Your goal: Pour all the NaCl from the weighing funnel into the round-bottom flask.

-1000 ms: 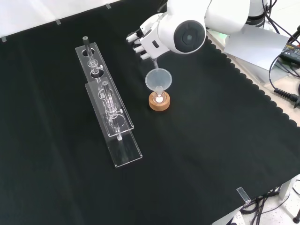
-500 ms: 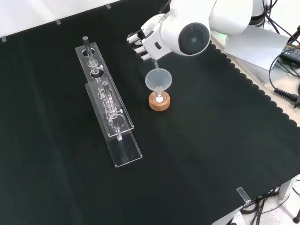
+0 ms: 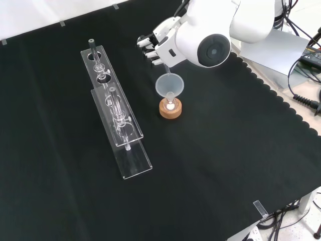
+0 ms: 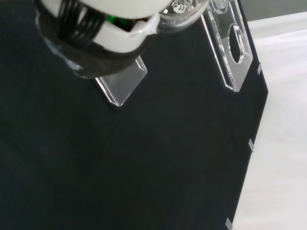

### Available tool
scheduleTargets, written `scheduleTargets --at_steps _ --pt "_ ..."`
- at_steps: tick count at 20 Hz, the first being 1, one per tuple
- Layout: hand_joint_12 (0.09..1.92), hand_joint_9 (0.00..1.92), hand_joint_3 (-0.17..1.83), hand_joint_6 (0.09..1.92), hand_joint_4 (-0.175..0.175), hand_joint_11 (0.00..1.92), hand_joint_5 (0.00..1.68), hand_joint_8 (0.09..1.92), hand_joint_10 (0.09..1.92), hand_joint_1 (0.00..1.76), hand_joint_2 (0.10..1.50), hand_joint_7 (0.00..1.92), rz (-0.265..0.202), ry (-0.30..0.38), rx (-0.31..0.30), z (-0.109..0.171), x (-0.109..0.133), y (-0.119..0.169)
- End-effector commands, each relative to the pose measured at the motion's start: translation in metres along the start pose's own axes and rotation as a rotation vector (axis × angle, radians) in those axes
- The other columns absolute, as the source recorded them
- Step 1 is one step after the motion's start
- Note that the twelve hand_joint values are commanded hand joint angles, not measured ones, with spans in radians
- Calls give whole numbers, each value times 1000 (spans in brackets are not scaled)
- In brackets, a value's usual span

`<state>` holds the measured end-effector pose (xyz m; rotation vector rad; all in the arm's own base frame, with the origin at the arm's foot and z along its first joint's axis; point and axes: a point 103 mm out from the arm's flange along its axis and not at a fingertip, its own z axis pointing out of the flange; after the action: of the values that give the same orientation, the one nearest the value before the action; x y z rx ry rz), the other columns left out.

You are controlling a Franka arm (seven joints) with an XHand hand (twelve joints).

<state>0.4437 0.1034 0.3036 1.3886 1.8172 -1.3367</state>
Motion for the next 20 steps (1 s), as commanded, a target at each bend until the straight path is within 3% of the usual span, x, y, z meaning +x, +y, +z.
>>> scheduleTargets --at_steps 1,6,8,20 --pt "1031 1164 715 939 170 835 1134 666 398 1089 693 912 19 -40 19 1 -6 -1" --pt "1030 1163 716 939 170 834 1135 666 399 1089 692 908 24 -53 11 -14 10 -2" --pt "1030 1162 717 939 170 834 1135 667 399 1090 692 907 -14 -30 -33 -11 9 1" --pt "1018 1148 716 939 162 790 1135 669 397 1091 693 902 2 -96 -48 -11 3 0"
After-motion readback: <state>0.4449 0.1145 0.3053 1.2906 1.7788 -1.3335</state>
